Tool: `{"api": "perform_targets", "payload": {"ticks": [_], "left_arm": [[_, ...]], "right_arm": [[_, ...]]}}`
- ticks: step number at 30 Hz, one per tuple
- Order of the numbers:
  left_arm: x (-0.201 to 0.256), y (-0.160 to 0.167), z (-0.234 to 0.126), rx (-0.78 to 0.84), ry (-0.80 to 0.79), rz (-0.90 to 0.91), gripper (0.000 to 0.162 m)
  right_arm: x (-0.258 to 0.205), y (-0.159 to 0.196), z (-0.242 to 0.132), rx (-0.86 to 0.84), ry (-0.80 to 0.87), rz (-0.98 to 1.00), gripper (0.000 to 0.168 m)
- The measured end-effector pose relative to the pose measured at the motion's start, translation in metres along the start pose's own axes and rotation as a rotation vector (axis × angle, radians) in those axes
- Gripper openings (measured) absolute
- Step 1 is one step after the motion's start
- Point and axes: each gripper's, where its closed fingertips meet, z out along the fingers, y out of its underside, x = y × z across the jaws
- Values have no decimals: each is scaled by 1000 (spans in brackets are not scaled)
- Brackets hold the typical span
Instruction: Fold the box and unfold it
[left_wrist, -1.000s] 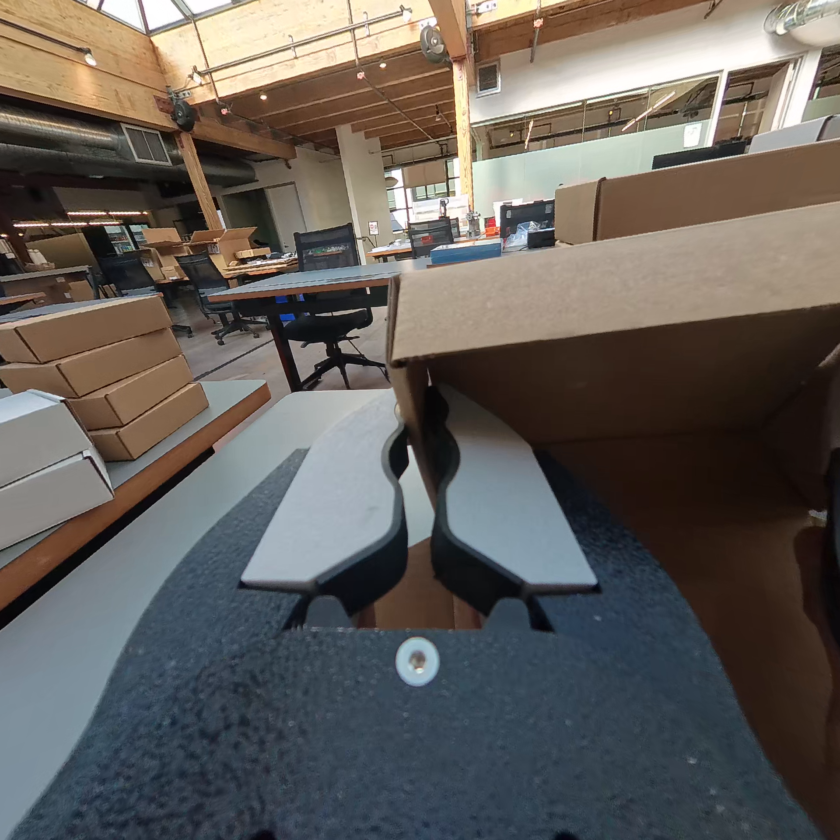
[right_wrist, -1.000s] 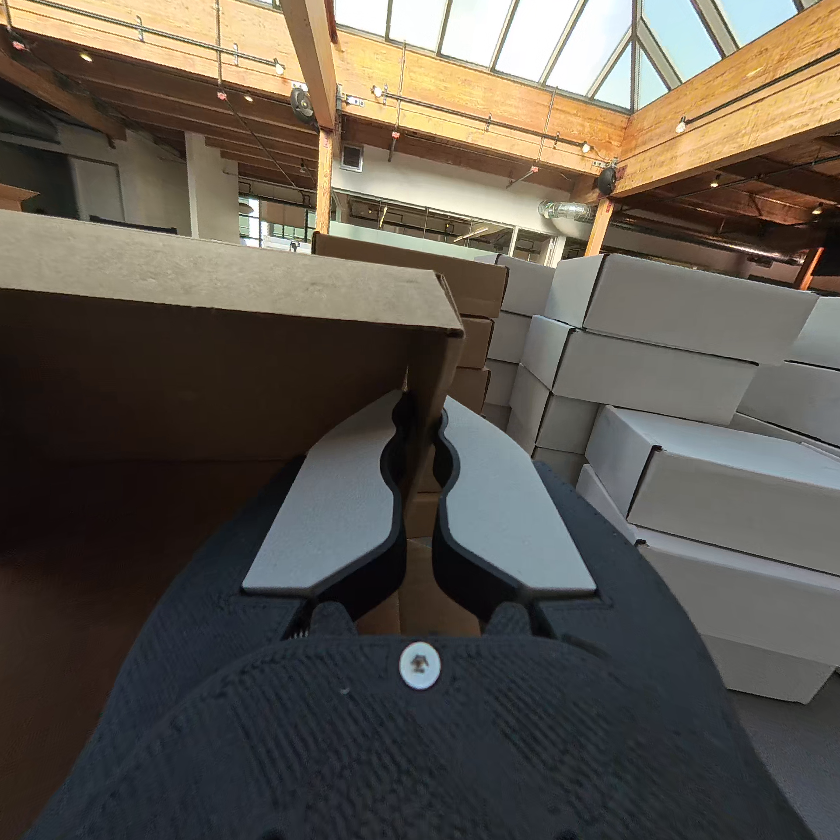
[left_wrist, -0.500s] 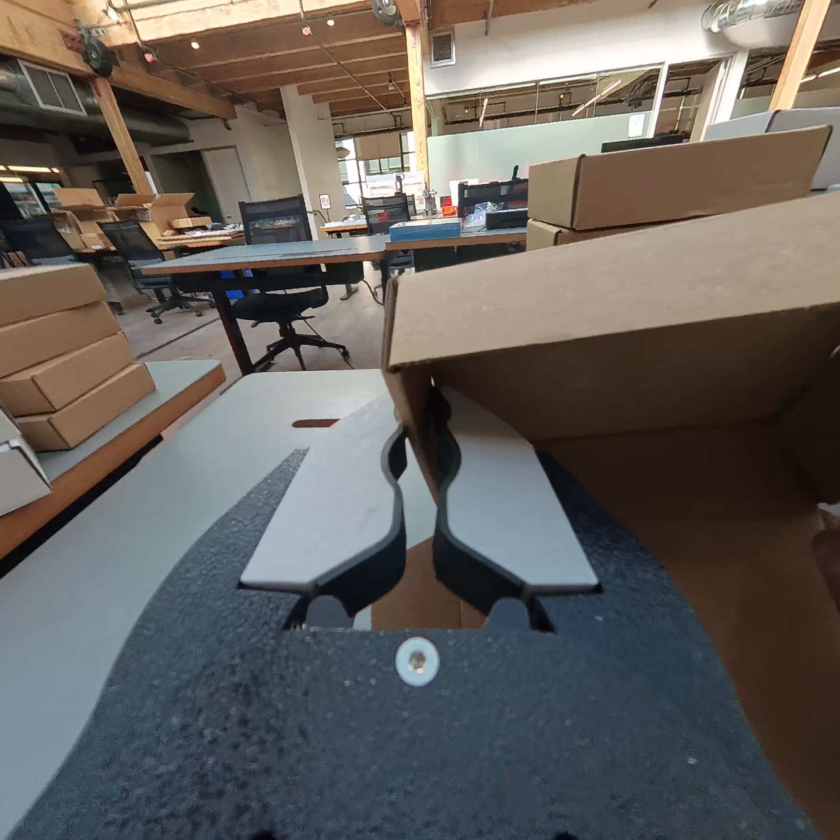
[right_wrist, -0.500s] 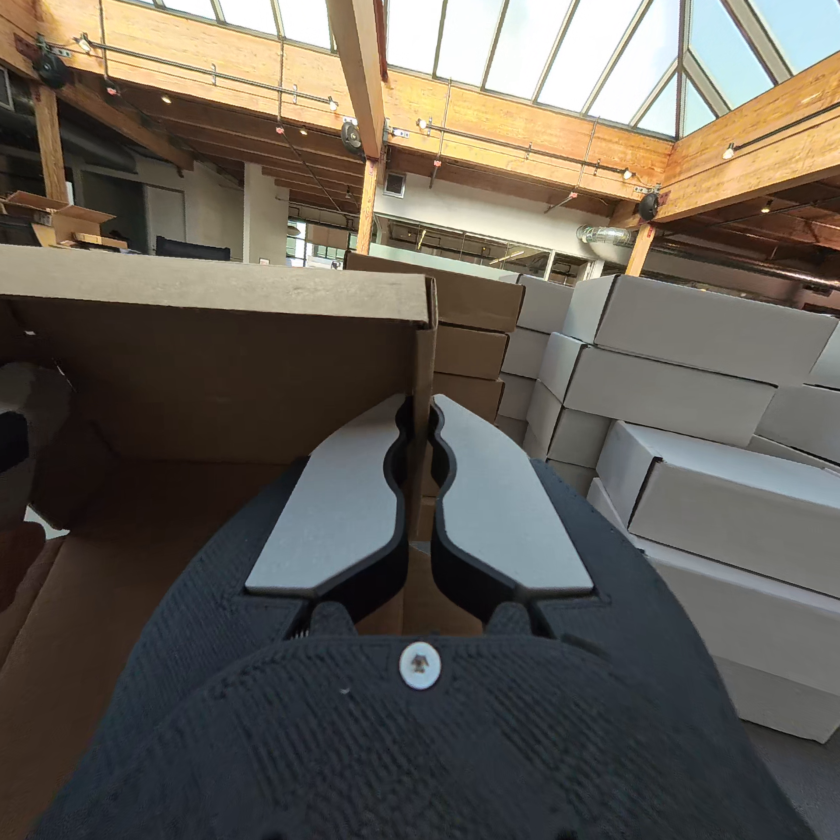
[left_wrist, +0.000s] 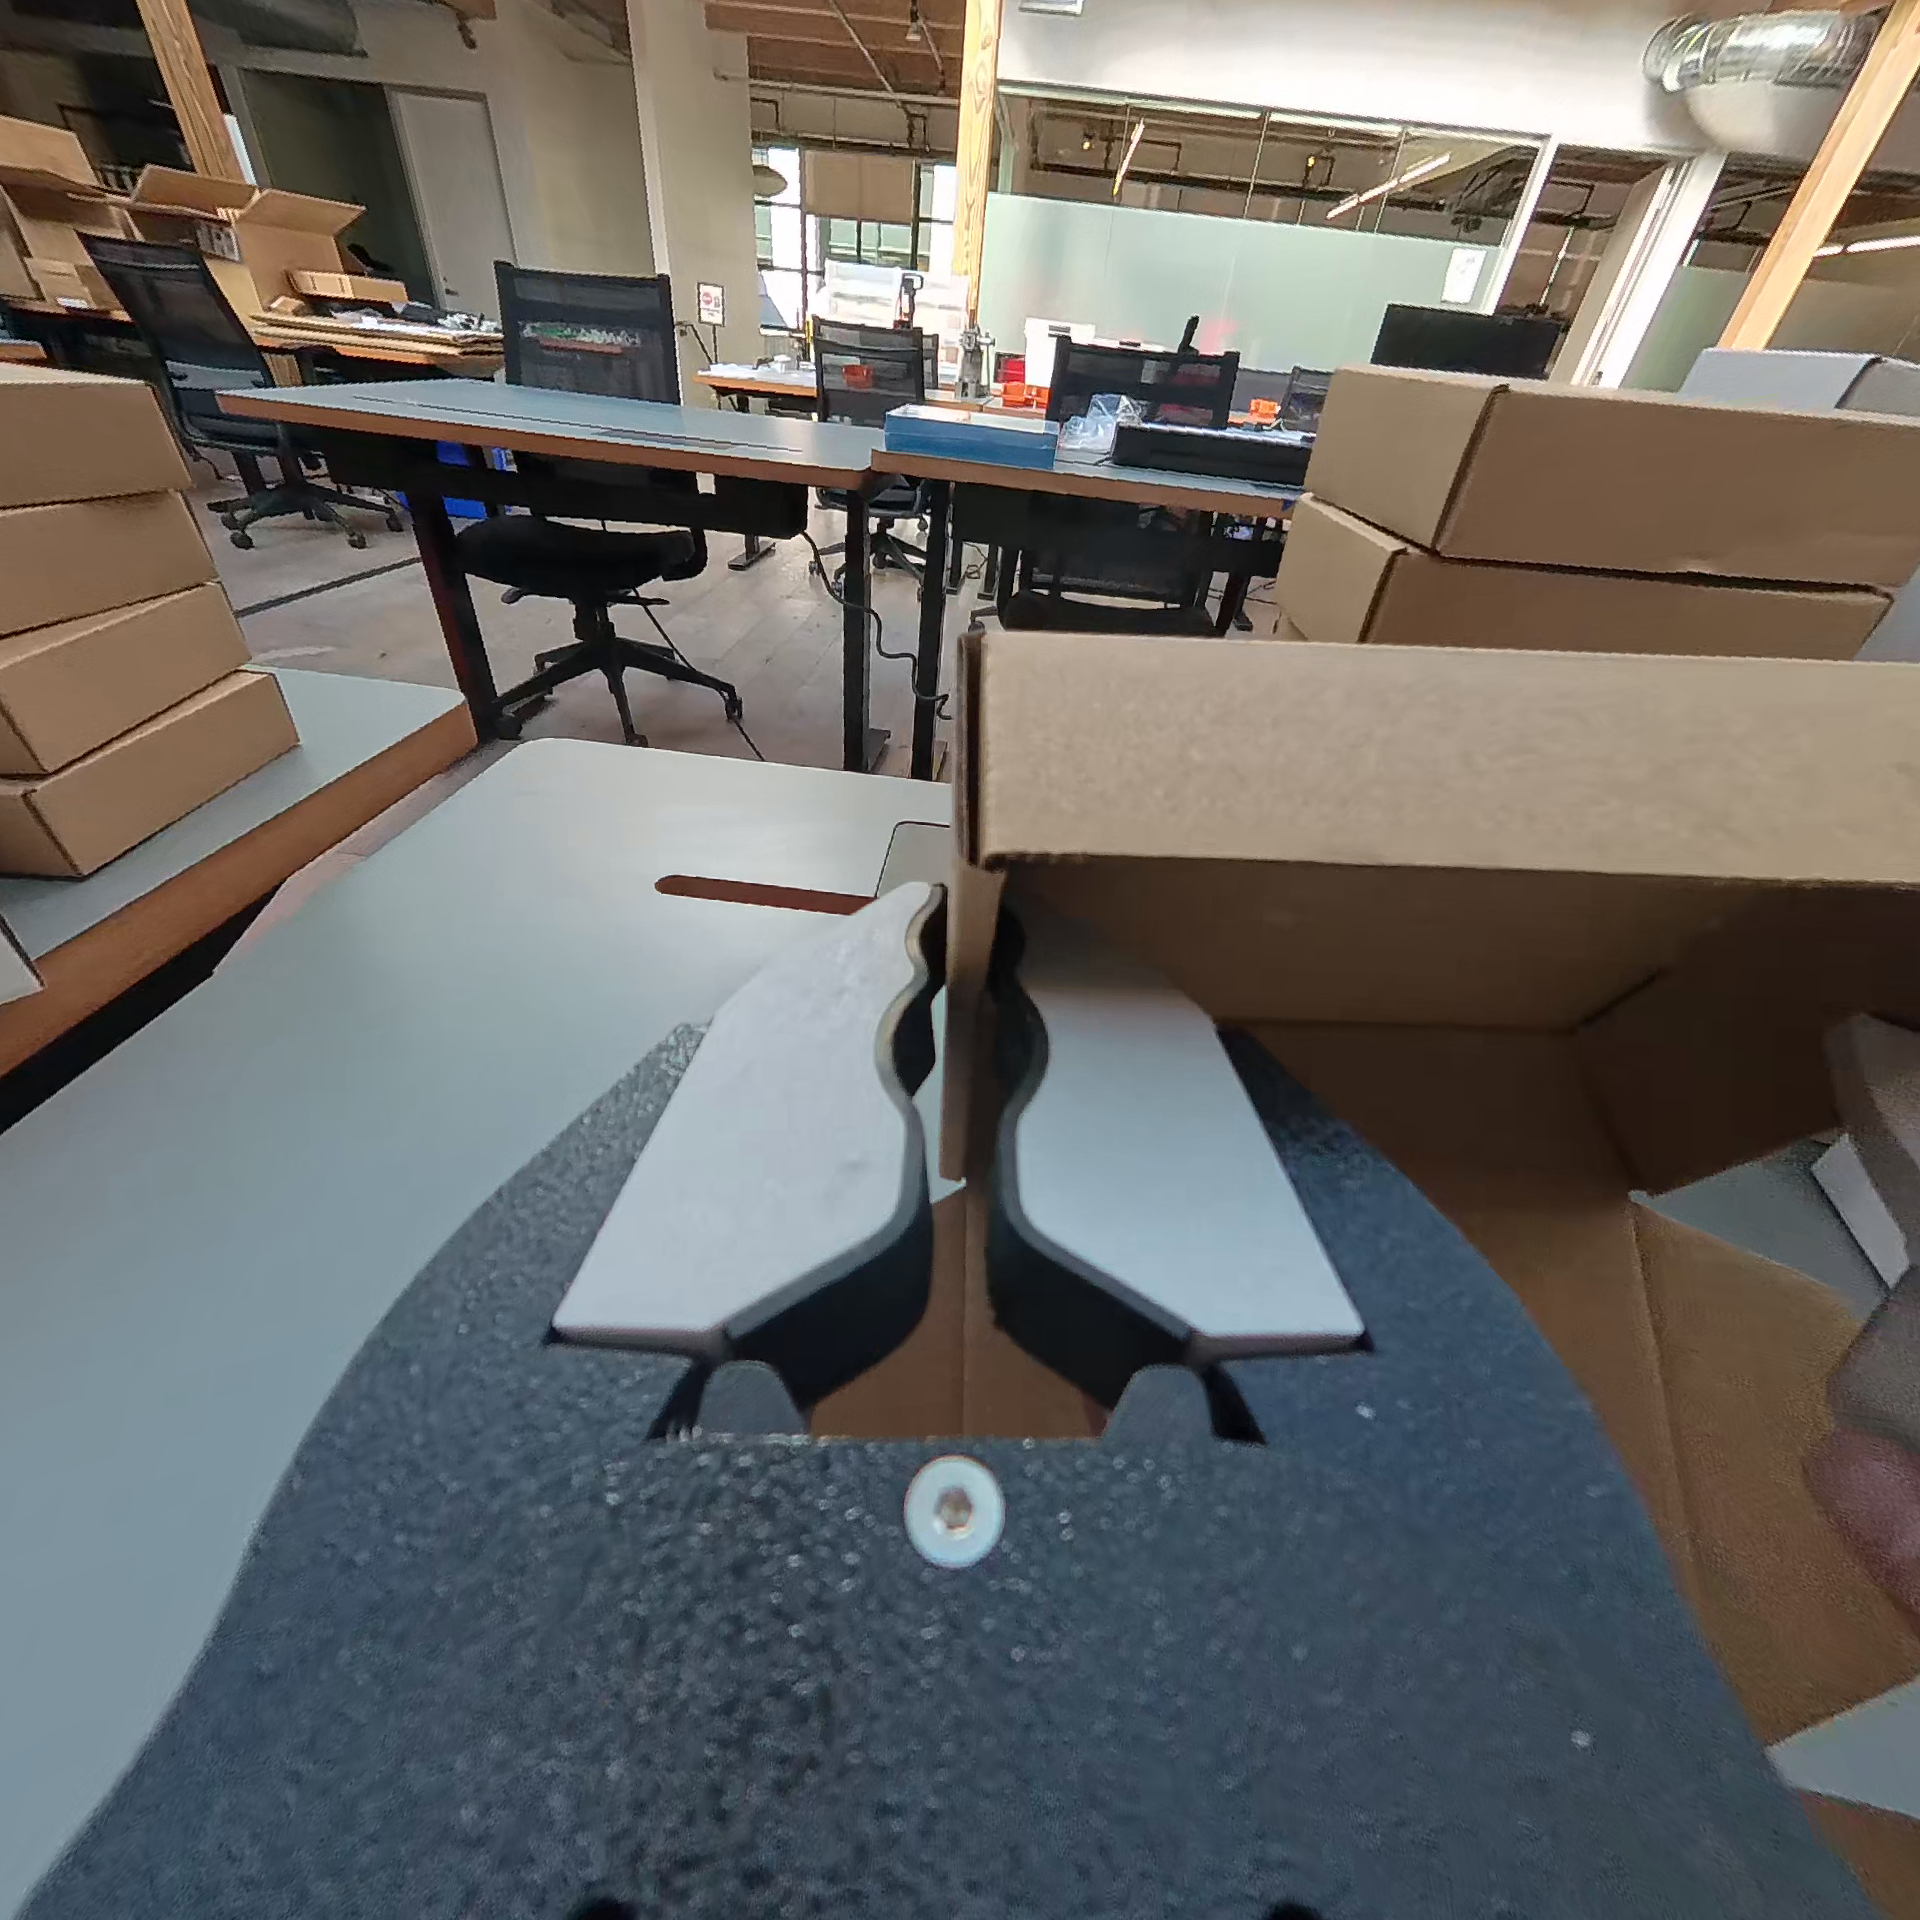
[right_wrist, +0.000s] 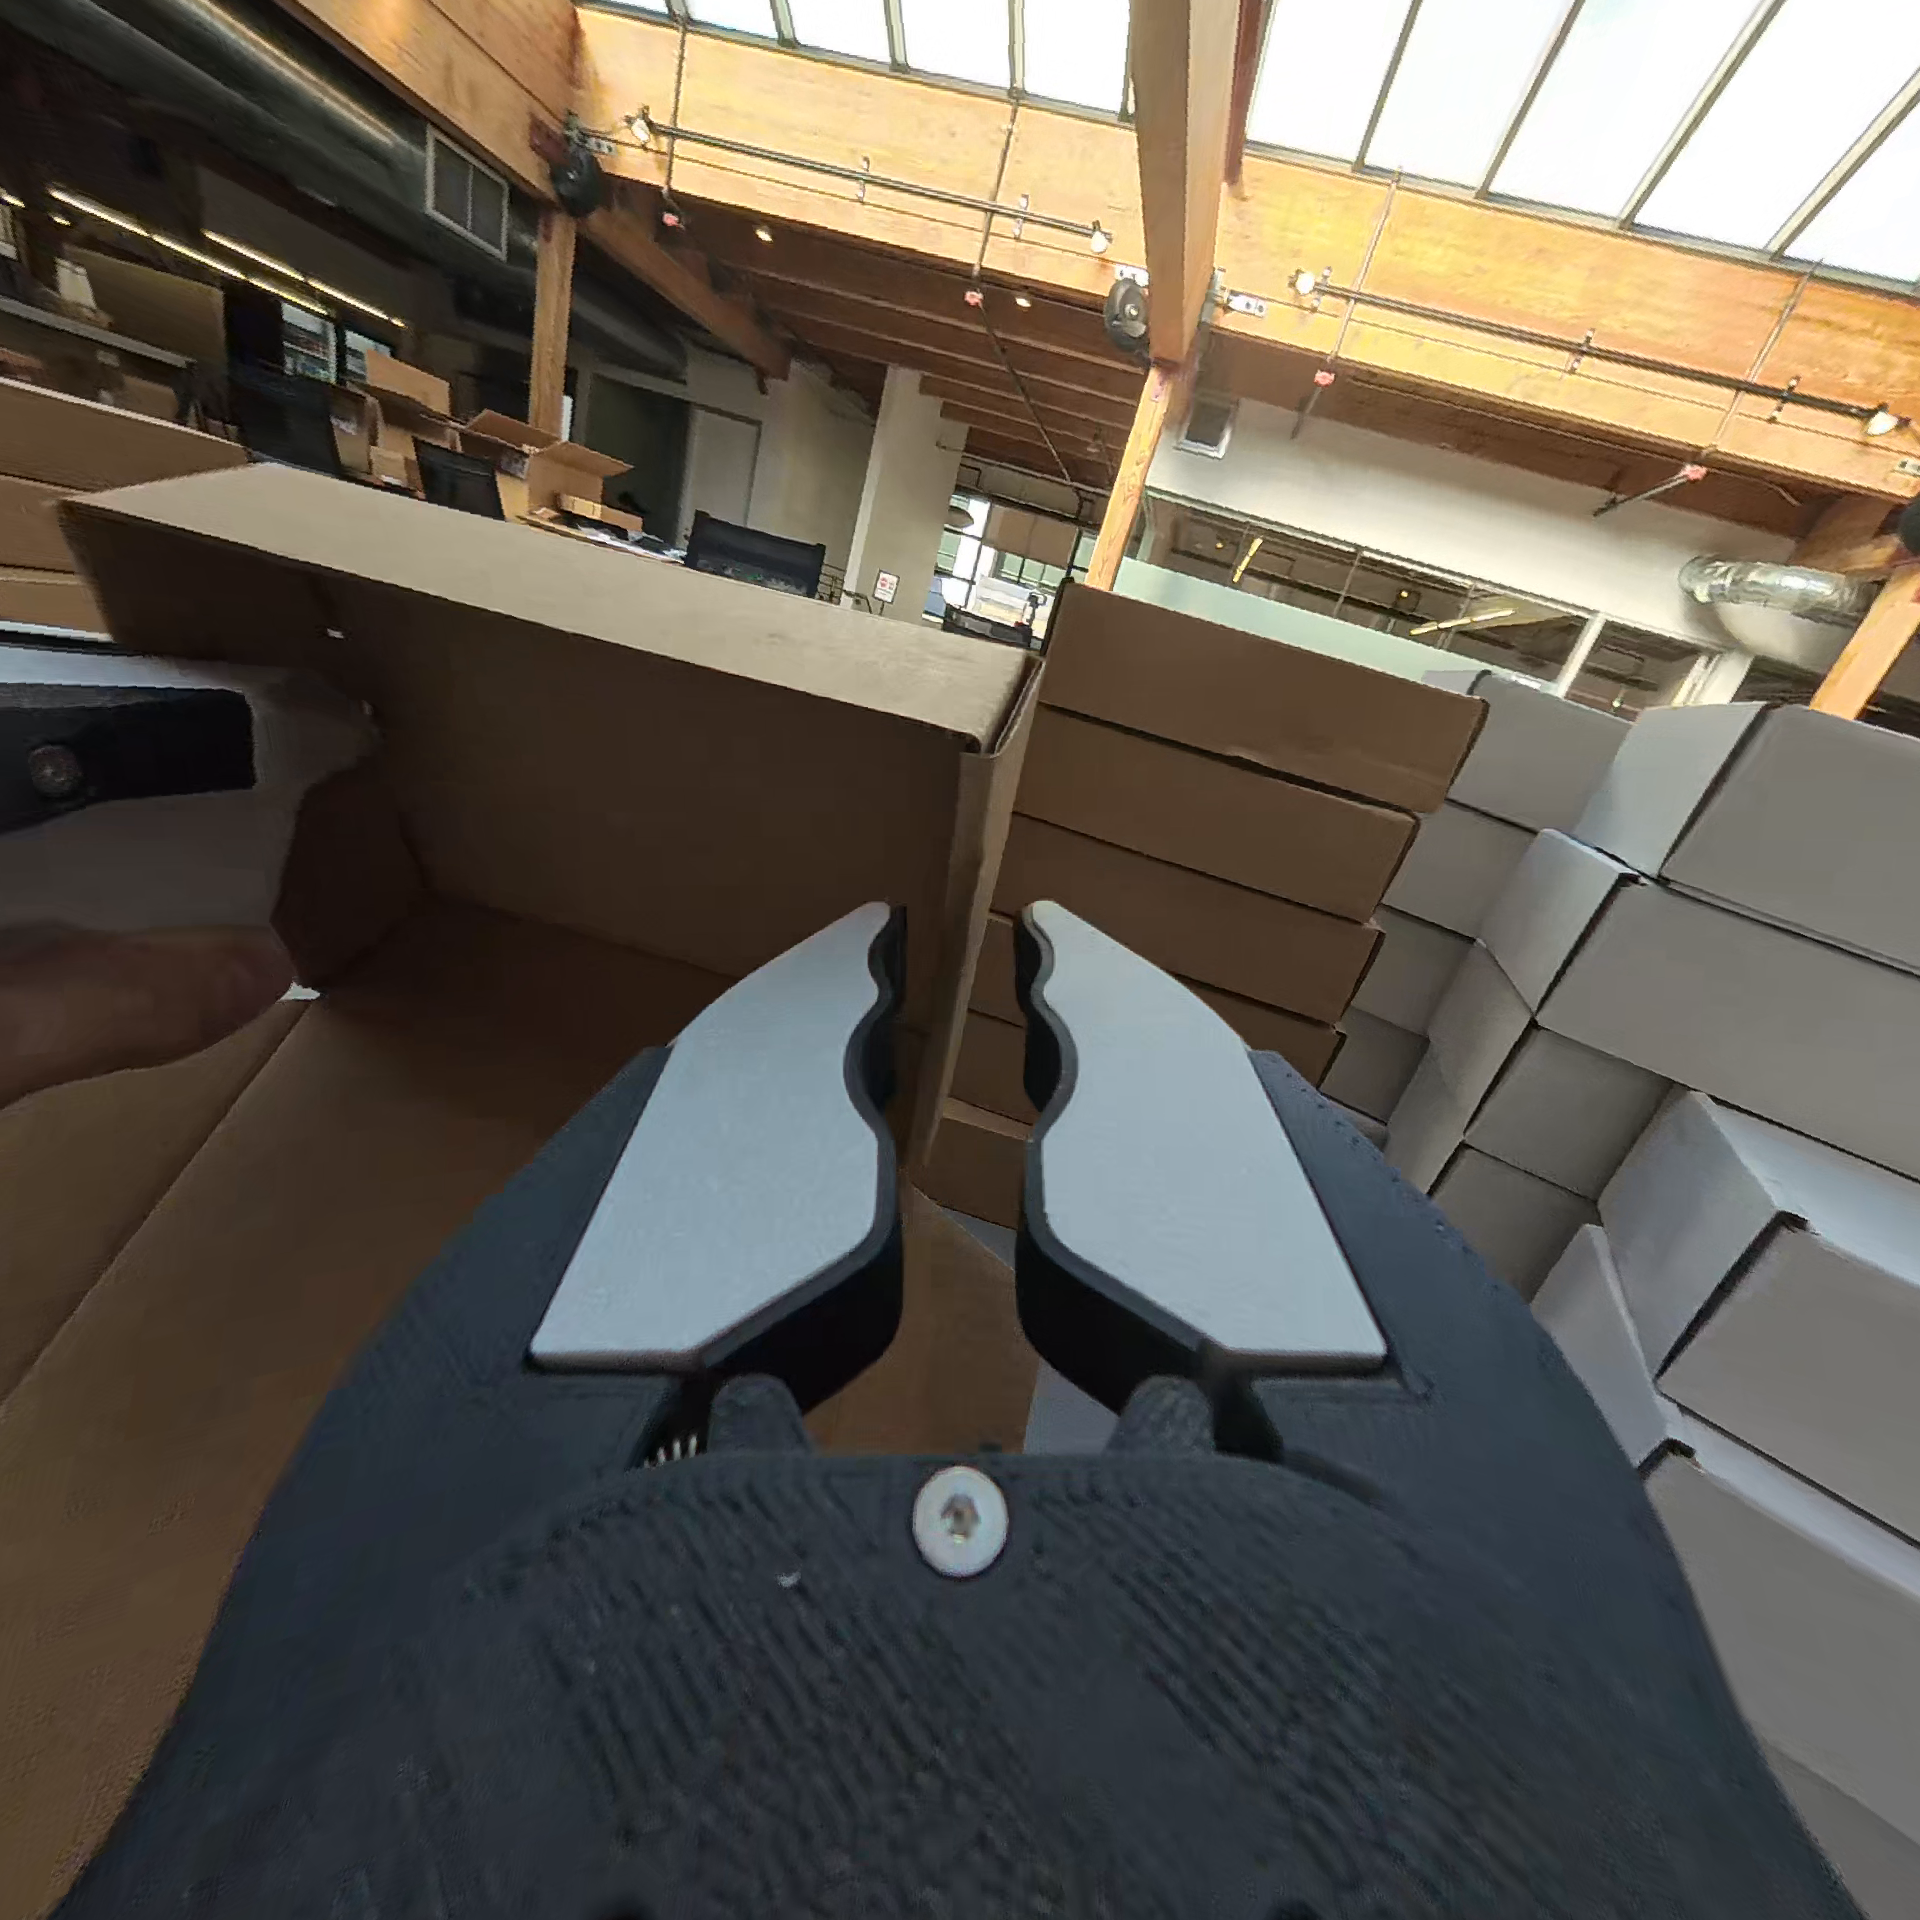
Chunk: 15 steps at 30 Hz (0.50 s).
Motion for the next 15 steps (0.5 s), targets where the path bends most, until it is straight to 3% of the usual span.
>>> {"api": "perform_targets", "payload": {"ticks": [7,11,15], "left_arm": [[-5,-24,5,-52,77,148,6],[24,-41,3,-134,308,309,6],[59,-41,-5,-313,573,536,6]], "right_arm": [[13,-24,-31,-3,-213,85,62],[49,-35,-56,-17,-322,270,94],[81,-41,-81,11,-365,347,105]]}}
